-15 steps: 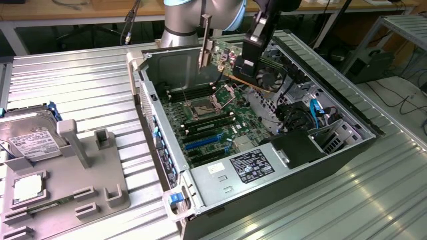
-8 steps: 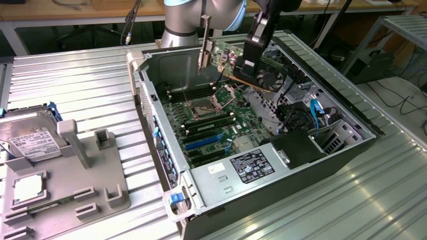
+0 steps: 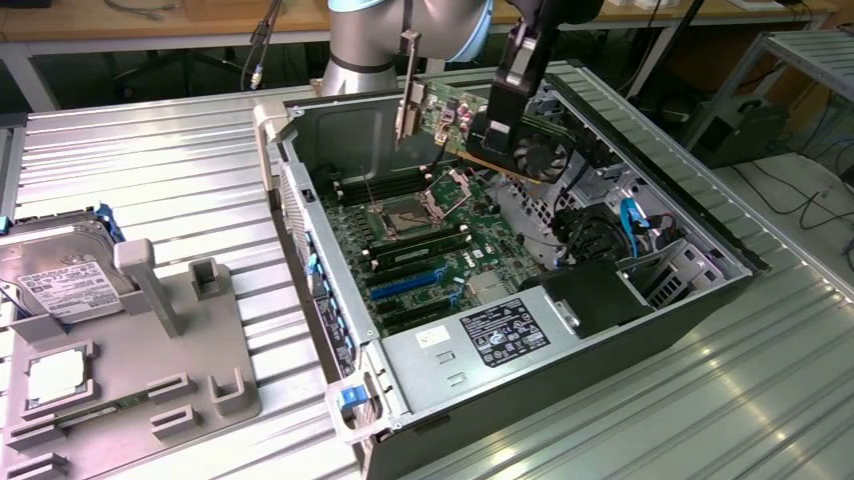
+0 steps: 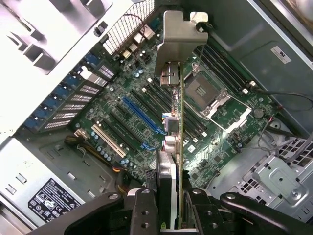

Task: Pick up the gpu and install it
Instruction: 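Insert the gpu into the slot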

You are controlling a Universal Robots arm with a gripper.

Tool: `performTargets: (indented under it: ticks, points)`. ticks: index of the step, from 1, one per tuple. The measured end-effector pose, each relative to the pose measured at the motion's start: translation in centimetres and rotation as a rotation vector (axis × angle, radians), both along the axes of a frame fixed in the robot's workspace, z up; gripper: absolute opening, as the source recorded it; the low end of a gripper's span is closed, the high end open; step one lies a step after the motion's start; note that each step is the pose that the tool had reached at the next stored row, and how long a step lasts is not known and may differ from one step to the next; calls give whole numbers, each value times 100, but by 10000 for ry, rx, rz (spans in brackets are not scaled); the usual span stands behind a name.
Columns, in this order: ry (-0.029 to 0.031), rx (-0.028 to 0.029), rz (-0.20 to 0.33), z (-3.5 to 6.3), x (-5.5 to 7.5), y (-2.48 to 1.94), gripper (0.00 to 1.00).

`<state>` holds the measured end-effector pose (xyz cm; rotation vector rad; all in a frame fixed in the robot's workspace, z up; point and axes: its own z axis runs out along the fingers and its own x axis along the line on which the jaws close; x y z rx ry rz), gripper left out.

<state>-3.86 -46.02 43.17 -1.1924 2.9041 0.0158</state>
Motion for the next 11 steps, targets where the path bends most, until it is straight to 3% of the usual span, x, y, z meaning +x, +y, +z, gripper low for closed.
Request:
performTargets:
  ticks: [11]
  points:
    - [0, 0, 429, 0, 0, 0, 28]
